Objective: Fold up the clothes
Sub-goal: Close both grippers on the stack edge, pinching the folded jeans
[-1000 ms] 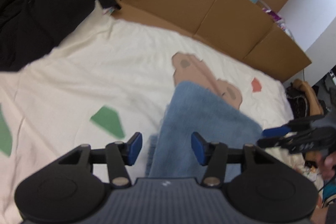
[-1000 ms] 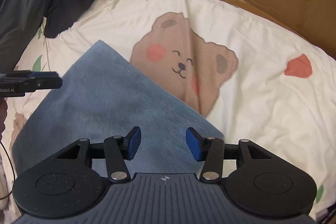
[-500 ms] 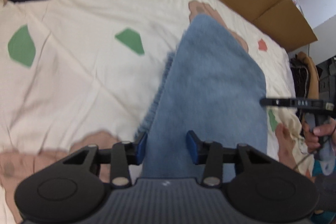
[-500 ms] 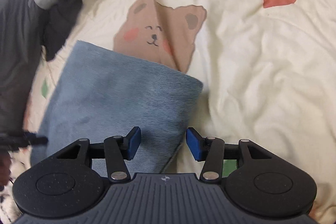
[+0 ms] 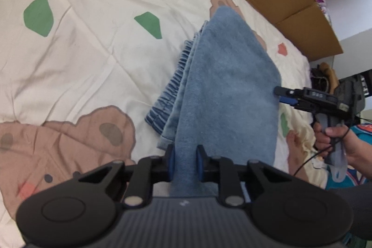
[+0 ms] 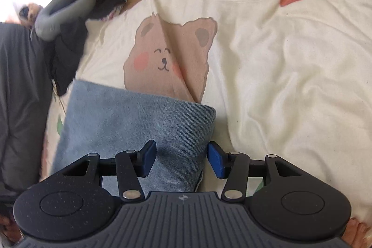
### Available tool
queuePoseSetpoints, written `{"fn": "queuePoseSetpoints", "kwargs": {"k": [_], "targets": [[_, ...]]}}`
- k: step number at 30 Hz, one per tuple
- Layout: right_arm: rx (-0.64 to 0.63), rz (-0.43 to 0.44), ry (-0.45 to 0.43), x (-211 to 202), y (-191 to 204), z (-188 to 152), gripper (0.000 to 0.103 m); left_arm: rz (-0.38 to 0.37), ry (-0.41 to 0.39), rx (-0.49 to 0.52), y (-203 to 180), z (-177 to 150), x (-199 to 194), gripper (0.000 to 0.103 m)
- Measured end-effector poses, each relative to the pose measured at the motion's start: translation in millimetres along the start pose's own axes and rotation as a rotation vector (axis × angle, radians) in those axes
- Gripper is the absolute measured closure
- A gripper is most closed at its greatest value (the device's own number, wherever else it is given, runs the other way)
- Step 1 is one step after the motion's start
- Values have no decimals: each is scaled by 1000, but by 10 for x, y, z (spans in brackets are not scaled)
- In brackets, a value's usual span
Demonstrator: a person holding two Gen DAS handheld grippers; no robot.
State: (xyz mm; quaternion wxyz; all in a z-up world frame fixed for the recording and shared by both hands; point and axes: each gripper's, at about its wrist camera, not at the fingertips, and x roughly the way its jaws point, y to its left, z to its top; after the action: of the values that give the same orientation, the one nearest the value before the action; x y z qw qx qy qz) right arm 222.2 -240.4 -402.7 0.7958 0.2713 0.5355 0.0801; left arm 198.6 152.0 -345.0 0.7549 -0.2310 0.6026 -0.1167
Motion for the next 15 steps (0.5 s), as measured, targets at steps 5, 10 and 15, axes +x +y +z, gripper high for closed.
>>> {"fn": "queuePoseSetpoints", "kwargs": {"k": [5,10,15], "targets": [[-45,-29,36,28,174,70,49,-9,28,-52,169,-94,90,86],[-49,-35,44,8,263,86,49,24,42,-48,217,-127,210,75],[-17,-28,49,36,191,32,49,42,32,-1,187,-26,167,61]]}}
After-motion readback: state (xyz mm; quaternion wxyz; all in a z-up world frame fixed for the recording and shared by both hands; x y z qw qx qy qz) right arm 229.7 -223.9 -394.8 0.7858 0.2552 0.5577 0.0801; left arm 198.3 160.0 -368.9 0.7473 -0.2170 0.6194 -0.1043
